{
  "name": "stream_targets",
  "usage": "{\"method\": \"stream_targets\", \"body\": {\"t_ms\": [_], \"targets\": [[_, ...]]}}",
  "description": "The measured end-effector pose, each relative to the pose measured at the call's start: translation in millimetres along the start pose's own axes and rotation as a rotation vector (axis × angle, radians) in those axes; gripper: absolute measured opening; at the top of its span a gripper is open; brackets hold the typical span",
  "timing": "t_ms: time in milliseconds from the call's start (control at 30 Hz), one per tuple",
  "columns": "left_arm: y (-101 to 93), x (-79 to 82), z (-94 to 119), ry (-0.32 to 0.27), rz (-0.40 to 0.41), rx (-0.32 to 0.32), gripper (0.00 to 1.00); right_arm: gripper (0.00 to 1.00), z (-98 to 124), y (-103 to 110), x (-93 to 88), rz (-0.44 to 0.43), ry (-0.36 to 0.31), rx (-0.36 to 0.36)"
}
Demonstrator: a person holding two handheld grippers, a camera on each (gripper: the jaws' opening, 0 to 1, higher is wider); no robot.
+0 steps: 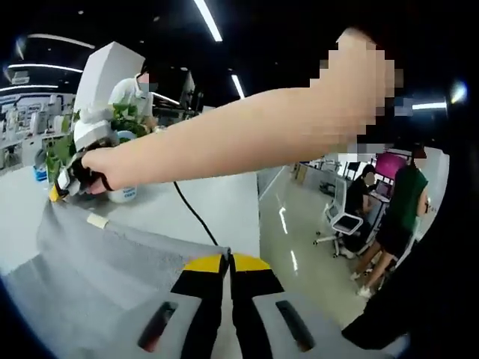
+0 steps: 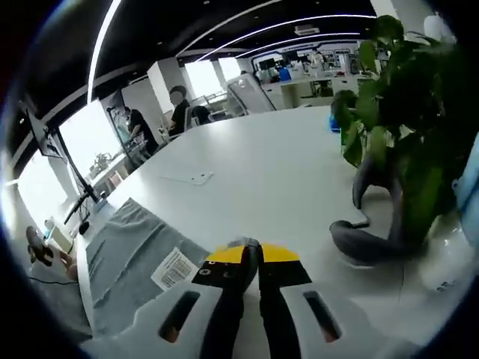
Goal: Fold the towel on the table until its edges align and the towel forms a compact rectangular stack.
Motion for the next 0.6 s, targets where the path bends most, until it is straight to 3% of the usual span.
{"method": "stream_targets", "body": {"t_ms": [100,167,267,467,600], "targets": [[-7.6,10.6,6,-0.024,-0.008,-0.011,0.02,0.03,12,7,6.9,0.025,-0.007,-0.012],[-12.6,17.5,9,-0.047,-0.011,-0.015,0.02,0.03,20,13,13.0,0.009,-0.054,-0.007],[-22.3,29.8,11,-0.102,0.014,-0.031,0.02,0.03,33,20,18.5,0.023,-0.044,-0.022],[-33.2,42.4,13,-0.143,0.033,-0.034,0.02,0.03,55,26,26.8,-0.001,-0.079,-0.036],[-40.7,46.5,18,-0.148,-0.002,-0.031,0.02,0.03,61,31,30.4,0.001,-0.08,-0.044]]}}
Point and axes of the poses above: the point that each gripper's makers call its tool centre point, and the gripper's own axes: z roughly backward along the fingers, y roughly to its left, x roughly out of its top, the point moved 9 cm from there along z, roughly backward along the fingers, and after that the axes turned 14 degrees about x, right-handed, at the moved point
